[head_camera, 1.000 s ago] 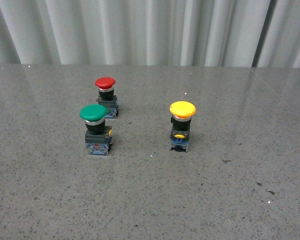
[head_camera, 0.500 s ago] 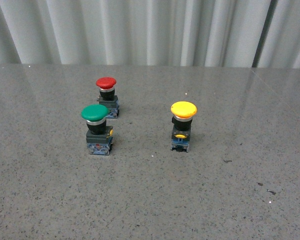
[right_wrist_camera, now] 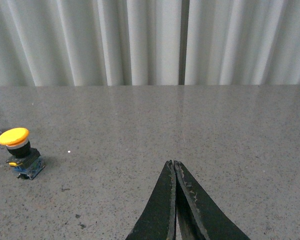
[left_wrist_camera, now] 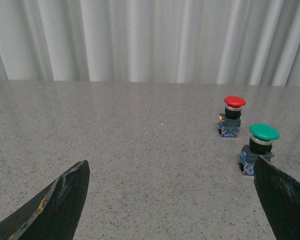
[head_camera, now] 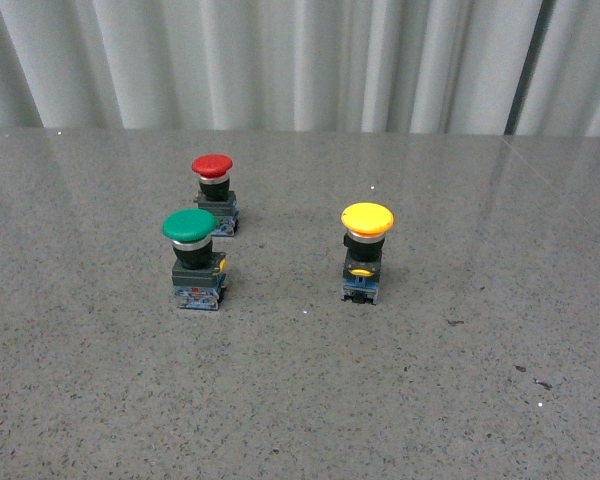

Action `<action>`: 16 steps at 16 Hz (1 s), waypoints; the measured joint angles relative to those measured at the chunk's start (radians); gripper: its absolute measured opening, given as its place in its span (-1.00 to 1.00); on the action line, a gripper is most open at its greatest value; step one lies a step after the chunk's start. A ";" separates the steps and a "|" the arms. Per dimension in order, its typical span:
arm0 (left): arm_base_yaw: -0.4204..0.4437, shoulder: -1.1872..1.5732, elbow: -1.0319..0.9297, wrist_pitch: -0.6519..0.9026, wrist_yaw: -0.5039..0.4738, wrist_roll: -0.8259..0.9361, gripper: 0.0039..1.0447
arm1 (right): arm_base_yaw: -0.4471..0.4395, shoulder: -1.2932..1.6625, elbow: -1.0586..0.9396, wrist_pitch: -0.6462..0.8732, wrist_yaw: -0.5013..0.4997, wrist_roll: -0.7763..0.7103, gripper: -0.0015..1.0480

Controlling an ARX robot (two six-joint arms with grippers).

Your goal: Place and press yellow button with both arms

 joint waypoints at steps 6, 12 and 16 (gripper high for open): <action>0.000 0.000 0.000 0.000 0.000 0.000 0.88 | 0.000 -0.102 -0.025 -0.059 0.000 0.000 -0.97; 0.000 0.000 0.000 0.001 0.000 0.000 0.88 | 0.000 -0.288 -0.025 -0.260 0.000 0.000 -0.97; 0.000 0.000 0.000 0.000 0.000 0.000 0.88 | 0.000 -0.289 -0.025 -0.256 0.000 -0.001 -0.86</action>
